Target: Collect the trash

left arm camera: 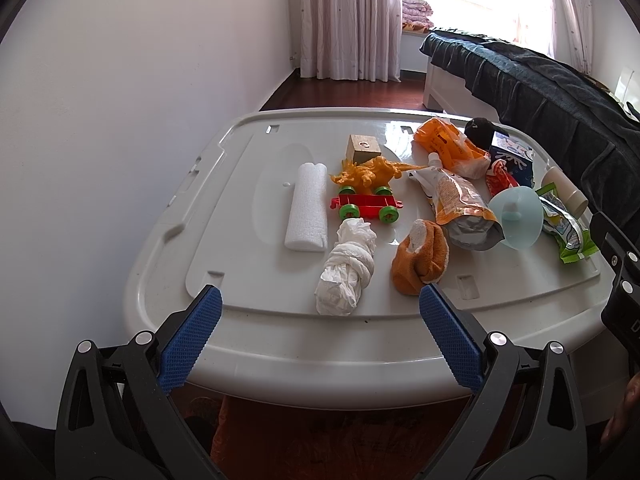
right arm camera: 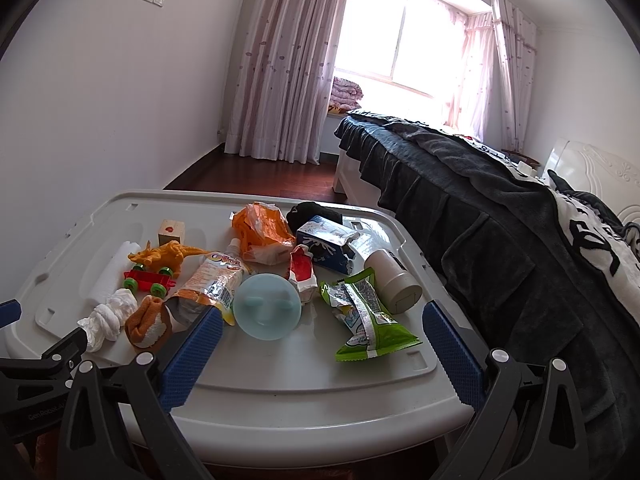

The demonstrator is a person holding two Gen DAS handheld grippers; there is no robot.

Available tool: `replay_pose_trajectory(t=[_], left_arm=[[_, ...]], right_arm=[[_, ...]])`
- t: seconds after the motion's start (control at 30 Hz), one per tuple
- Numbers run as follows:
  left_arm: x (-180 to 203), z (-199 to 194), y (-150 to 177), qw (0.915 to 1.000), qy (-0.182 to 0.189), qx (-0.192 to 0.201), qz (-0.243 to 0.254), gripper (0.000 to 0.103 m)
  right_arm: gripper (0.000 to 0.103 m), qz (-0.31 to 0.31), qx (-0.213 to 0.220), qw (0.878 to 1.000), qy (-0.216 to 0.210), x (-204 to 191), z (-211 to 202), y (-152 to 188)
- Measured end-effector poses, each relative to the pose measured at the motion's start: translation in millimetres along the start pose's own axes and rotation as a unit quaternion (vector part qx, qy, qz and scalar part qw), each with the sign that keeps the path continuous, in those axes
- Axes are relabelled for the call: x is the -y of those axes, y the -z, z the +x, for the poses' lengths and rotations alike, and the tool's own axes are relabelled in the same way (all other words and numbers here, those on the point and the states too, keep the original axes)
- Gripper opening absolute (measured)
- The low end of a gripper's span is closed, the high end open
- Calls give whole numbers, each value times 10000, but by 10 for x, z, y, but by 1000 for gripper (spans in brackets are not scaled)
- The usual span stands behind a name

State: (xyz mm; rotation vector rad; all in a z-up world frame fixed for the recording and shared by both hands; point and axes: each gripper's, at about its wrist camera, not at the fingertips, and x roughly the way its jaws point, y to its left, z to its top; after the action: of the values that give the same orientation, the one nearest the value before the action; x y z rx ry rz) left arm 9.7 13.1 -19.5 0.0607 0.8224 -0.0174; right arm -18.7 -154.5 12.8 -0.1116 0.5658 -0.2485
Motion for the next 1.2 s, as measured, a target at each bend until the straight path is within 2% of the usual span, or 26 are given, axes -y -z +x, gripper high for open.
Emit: replay_pose_trajectory(t=[1.1, 1.2], left_arm=[[-30, 14, -10, 10000, -24, -7, 35, 96], [-80, 38, 8, 9997, 212, -68, 20, 96]], right_arm=[[99, 41, 144, 9999, 18, 36, -91, -52], [99, 14, 227, 9997, 77, 80, -139, -60]])
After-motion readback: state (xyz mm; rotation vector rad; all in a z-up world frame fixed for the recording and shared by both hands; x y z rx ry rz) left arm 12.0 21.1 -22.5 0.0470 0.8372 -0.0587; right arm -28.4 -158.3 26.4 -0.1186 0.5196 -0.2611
